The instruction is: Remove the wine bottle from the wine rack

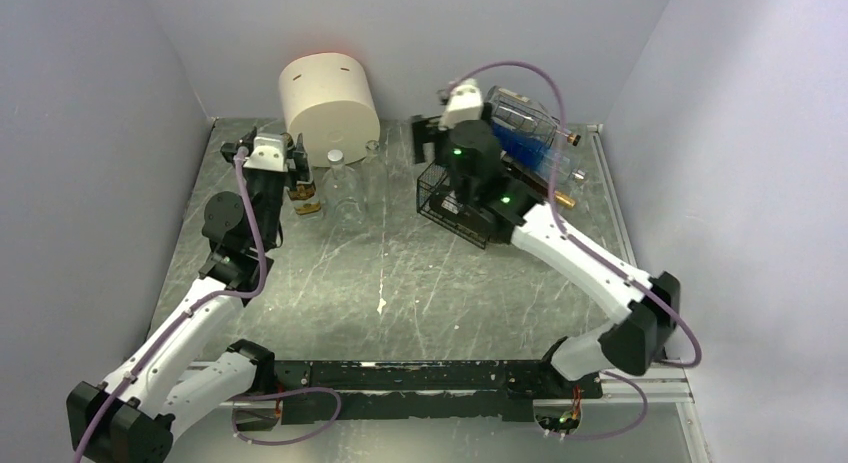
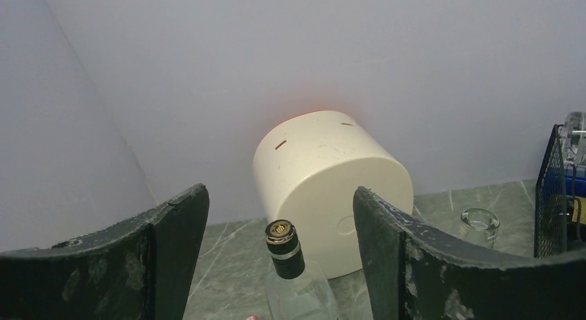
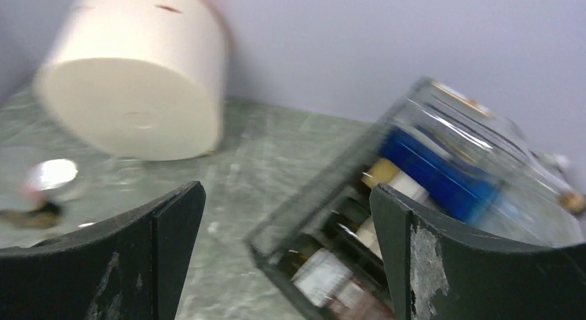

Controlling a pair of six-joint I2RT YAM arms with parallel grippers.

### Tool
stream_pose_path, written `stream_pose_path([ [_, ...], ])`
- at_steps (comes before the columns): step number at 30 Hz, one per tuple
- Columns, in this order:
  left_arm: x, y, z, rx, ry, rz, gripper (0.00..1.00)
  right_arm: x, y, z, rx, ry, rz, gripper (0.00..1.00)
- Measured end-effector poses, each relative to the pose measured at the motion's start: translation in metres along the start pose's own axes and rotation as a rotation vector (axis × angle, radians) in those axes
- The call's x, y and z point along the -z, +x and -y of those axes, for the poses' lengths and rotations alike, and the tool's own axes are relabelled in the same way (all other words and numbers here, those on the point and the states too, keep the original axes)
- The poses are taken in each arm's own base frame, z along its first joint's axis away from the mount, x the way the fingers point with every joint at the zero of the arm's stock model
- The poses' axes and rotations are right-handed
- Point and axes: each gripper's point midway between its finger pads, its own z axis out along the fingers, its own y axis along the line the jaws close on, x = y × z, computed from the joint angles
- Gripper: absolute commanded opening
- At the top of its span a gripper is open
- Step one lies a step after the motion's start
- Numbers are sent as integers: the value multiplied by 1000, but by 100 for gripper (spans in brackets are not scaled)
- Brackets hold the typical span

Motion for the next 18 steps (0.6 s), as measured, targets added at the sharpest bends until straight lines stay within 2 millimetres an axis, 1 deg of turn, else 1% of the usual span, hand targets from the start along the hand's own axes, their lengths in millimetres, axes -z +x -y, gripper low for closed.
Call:
stream_pose_path([
  [2, -1, 3, 1, -3, 3, -7, 80, 0, 14, 40, -22, 67, -10, 94],
  [3, -2, 5, 2, -4, 4, -12, 80, -4, 26, 64, -41, 105, -25, 94],
  [5, -4, 10, 5, -8, 8, -25, 80, -9, 58, 119, -97, 191, -72, 94],
  [8, -6, 17, 8, -9, 14, -41, 80, -9, 107, 191, -211, 310, -143, 95],
  [10, -7, 21, 10, -11, 18, -50, 80, -6, 131, 227, -322, 364, -168, 95],
  [12, -7, 23, 10, -13, 20, -56, 80, -4, 143, 248, -432, 386, -166, 93],
  [15, -7, 23, 10, -14, 20, -59, 80, -7, 153, 282, -655, 393, -89, 93],
  [16, -7, 23, 10, -14, 21, -59, 80, -6, 160, 291, -724, 399, -69, 93],
  [18, -7, 23, 10, -14, 20, -58, 80, -6, 178, 304, -836, 408, -45, 93],
])
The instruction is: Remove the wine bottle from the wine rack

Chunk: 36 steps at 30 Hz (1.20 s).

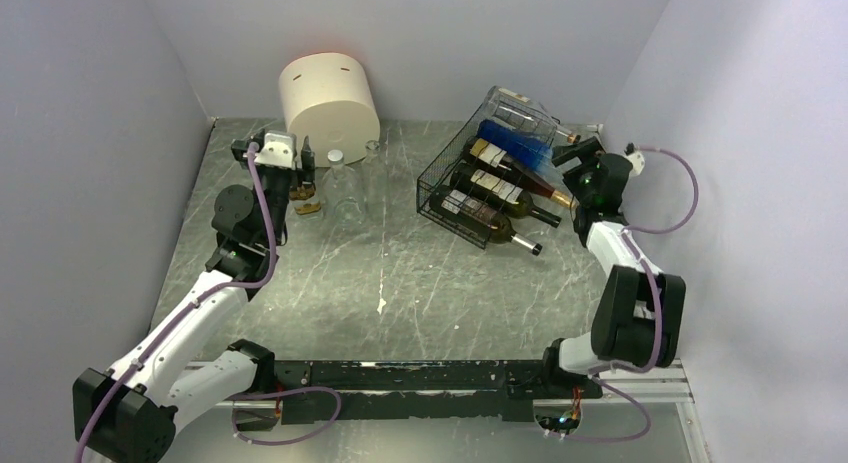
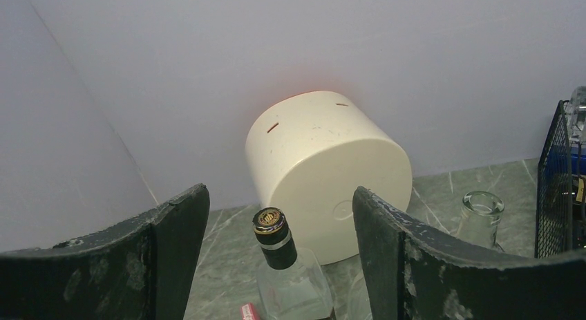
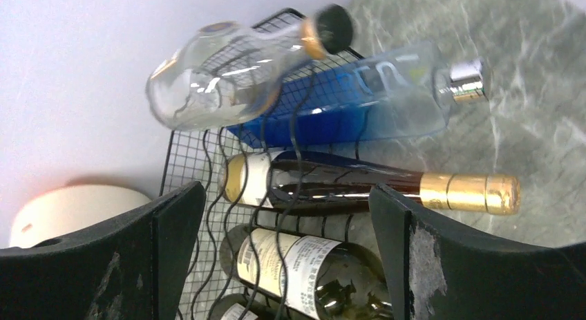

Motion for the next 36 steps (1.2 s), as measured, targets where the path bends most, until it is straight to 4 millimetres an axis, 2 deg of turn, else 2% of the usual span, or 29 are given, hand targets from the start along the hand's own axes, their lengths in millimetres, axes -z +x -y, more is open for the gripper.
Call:
stream_pose_path([
  [3, 0, 0, 0, 0, 0, 1, 80, -13, 12, 26, -145, -3, -12, 95],
  [6, 0, 0, 0, 0, 0, 1, 80, -27, 19, 34, -237, -34, -19, 99],
  [18, 2, -5, -2, 5, 0, 13, 80, -80, -1, 16, -436, -181, 35, 98],
  [25, 4, -11, -4, 9, -4, 27, 80, -108, 4, 24, -548, -169, 27, 96],
  [28, 4, -10, -2, 8, 7, 26, 81, -118, 6, 28, -583, -162, 23, 91],
  [32, 4, -10, 0, 7, 16, 25, 80, -133, 13, 36, -630, -155, 14, 89],
  [36, 4, -10, 0, 7, 16, 27, 80, -140, 12, 34, -658, -170, 13, 88],
])
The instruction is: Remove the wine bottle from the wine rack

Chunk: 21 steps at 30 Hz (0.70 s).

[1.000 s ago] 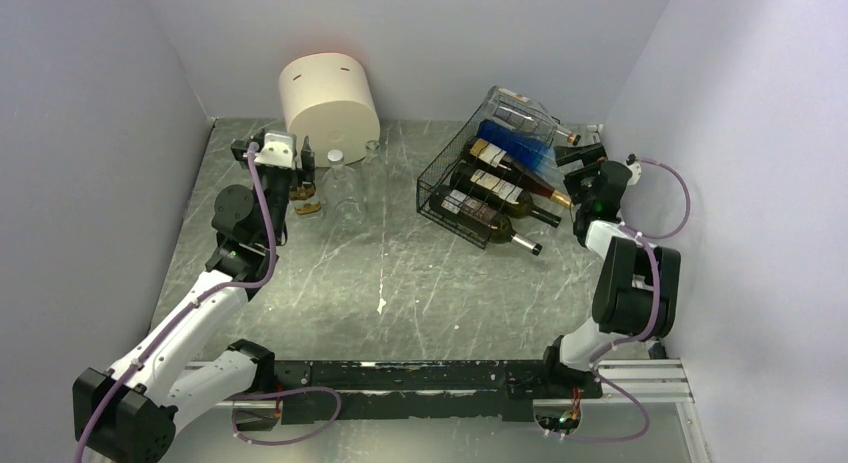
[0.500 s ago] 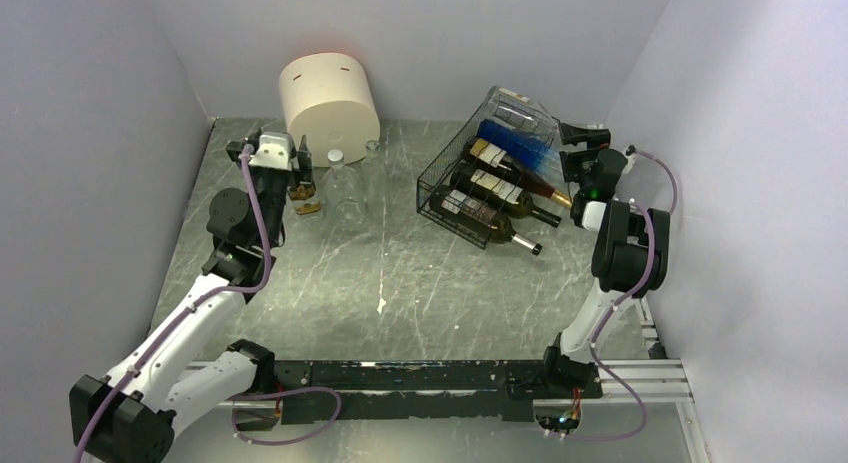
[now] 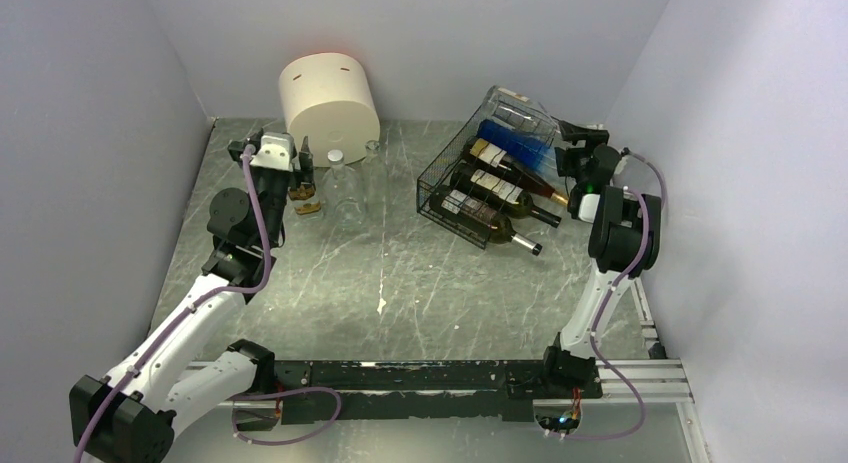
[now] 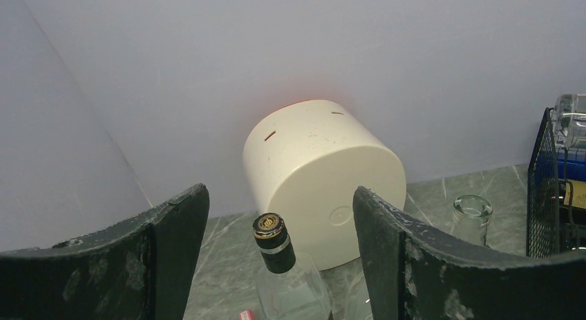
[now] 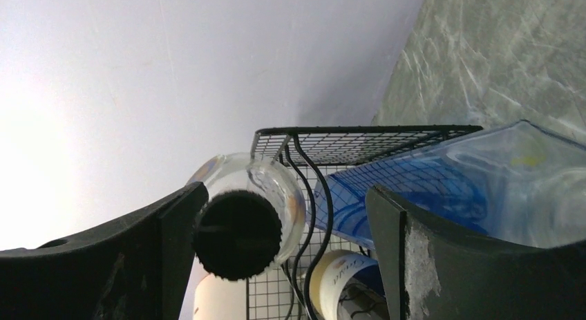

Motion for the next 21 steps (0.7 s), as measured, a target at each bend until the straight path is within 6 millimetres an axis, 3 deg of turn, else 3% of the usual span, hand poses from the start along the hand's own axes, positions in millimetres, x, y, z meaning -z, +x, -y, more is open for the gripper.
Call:
stream_pose_path([
  [8, 0, -1, 0, 0, -1, 2, 80, -13, -2, -3, -43, -14, -3, 70],
  [15, 0, -1, 0, 0, -1, 2, 80, -12, -1, -14, -71, -58, -11, 38],
  [21, 0, -1, 0, 1, -1, 2, 80, -6, -3, -16, -123, -105, -1, 22],
])
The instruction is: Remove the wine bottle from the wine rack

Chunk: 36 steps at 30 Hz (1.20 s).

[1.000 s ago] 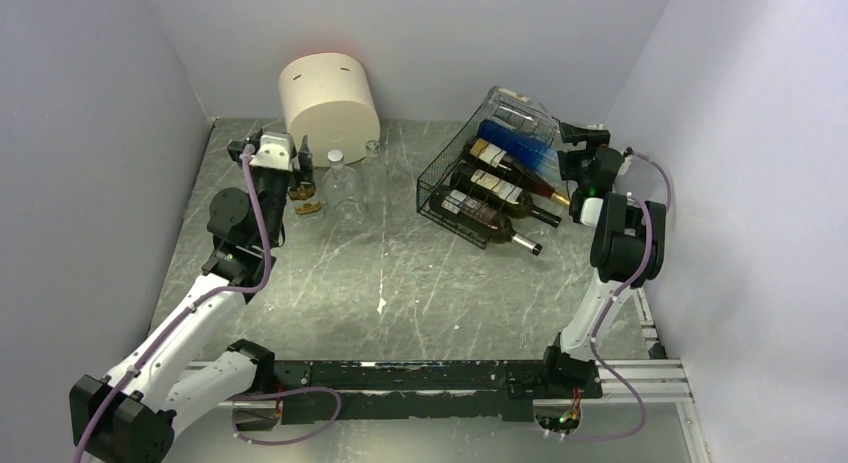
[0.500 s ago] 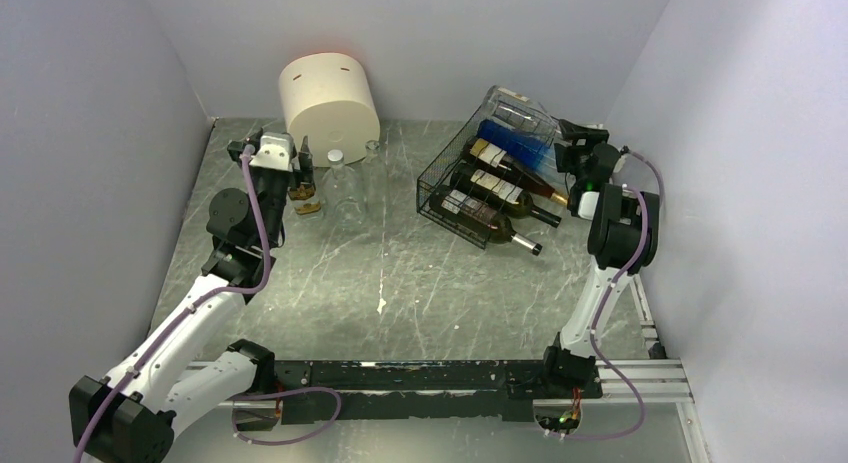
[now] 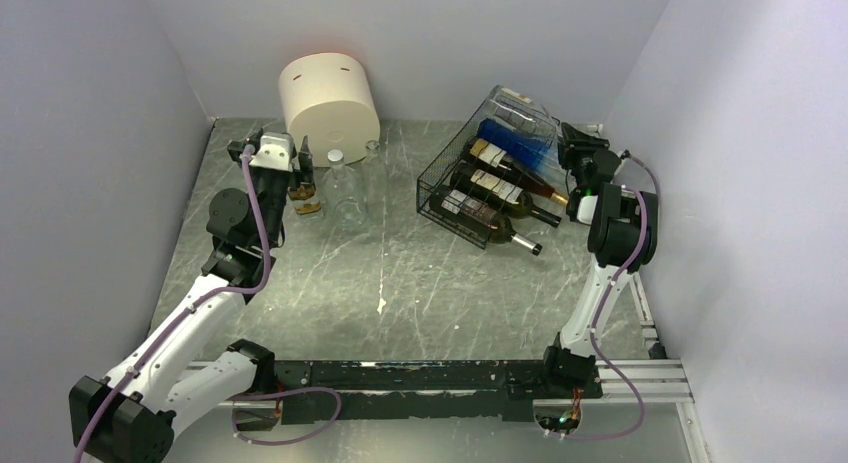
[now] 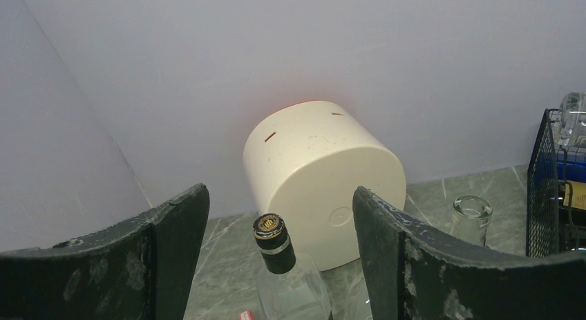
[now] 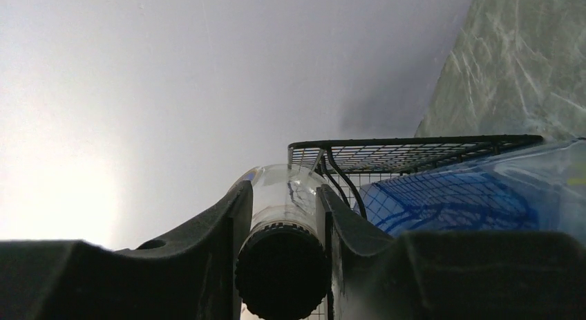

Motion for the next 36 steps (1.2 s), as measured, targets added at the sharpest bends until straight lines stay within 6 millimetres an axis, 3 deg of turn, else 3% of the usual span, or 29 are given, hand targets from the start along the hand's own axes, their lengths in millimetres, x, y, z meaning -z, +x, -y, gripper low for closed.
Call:
stream_pose_path([
  [4, 0, 0, 1, 0, 3, 1, 80, 1, 0, 0, -11, -8, -3, 18],
  [11, 0, 0, 1, 0, 3, 1, 80, 1, 1, -4, -20, -24, -11, 0],
  [23, -1, 3, 2, -2, 5, -6, 80, 32, 7, -5, -168, -70, -12, 0],
  [36, -3, 7, 7, 10, 24, -14, 80, 61, 23, -18, -112, -48, -56, 0],
])
